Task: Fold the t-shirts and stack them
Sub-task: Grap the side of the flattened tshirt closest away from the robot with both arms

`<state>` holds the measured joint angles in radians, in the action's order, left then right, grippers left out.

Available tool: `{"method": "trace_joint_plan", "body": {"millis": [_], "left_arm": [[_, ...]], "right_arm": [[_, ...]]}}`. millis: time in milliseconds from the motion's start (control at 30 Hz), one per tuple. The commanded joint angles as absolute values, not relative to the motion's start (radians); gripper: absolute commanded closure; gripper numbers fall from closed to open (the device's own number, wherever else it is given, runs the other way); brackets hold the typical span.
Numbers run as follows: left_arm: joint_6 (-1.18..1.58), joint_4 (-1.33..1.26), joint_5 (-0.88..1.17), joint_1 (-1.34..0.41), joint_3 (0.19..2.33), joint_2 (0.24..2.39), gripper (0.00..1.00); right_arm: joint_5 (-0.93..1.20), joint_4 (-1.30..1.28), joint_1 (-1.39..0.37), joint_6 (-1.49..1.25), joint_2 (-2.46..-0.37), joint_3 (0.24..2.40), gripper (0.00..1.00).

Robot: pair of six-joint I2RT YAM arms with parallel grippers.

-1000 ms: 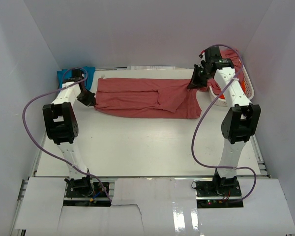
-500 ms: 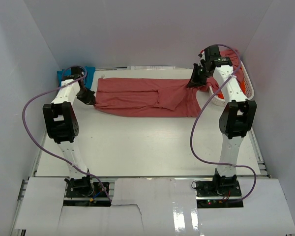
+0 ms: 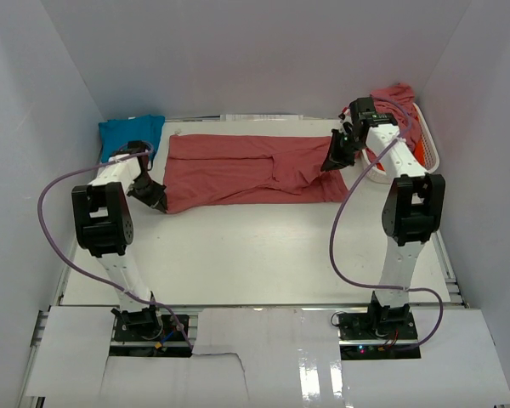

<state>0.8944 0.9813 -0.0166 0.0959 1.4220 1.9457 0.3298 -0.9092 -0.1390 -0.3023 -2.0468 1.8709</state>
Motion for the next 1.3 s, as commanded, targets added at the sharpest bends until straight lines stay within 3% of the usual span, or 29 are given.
{"method": "trace_joint_plan", "body": {"millis": [0,633,1267], "left_arm": [[0.890,0.977,-0.048,0.094,1.404,1.838,1.00],[0.847,0.973,-0.067,0.094,1.290,1.723,1.00],[0.816,0.965,-0.077,0.095,1.253,1.717,1.00]], "right_arm": [[0.368,-0.873,-0.164,-0.291,-1.889,1.781,0.92],[0.416,-0.900,-0.244,-0.350,-1.427,1.273,0.92],[0.434,-1.020,-0.247,-0.379,-1.184,1.091,0.92]]}}
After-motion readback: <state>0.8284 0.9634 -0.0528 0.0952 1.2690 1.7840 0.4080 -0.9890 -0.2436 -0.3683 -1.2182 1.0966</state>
